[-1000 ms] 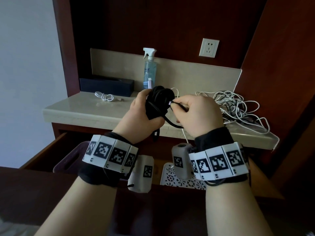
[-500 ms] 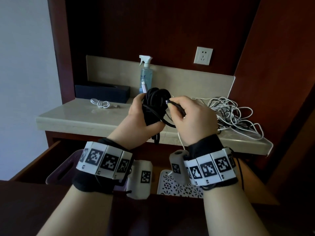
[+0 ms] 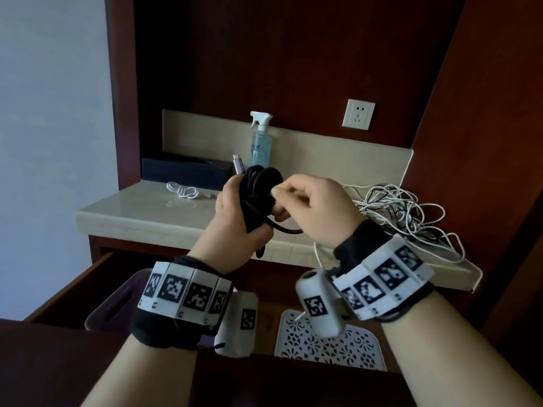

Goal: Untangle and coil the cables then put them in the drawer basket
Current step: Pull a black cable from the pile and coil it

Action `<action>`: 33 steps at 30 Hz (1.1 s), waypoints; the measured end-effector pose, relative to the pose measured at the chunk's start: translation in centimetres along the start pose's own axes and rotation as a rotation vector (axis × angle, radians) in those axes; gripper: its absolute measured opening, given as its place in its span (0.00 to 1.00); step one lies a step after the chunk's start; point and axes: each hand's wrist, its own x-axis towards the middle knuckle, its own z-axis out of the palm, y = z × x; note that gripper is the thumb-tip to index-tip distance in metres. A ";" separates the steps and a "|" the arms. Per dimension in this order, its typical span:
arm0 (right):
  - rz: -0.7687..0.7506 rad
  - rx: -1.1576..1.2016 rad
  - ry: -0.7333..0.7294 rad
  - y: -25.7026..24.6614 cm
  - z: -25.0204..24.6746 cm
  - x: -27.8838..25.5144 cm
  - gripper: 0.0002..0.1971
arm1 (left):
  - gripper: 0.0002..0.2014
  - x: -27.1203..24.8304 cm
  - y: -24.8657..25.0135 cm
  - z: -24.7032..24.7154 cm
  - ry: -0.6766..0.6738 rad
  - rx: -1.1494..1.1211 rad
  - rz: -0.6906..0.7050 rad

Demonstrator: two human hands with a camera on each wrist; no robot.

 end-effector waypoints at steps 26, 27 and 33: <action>0.212 0.904 0.099 0.5 -2.1 1.6 0.11 | 0.51 0.5 1.0 -1.8 -0.203 -1.240 -0.144; 0.213 0.913 0.104 0.7 -1.9 1.5 0.11 | 0.49 0.4 1.1 -1.7 -0.250 -1.279 -0.136; 0.226 0.895 0.083 0.6 -1.0 2.2 0.08 | 0.31 0.3 1.3 -1.2 -0.459 -1.428 -0.163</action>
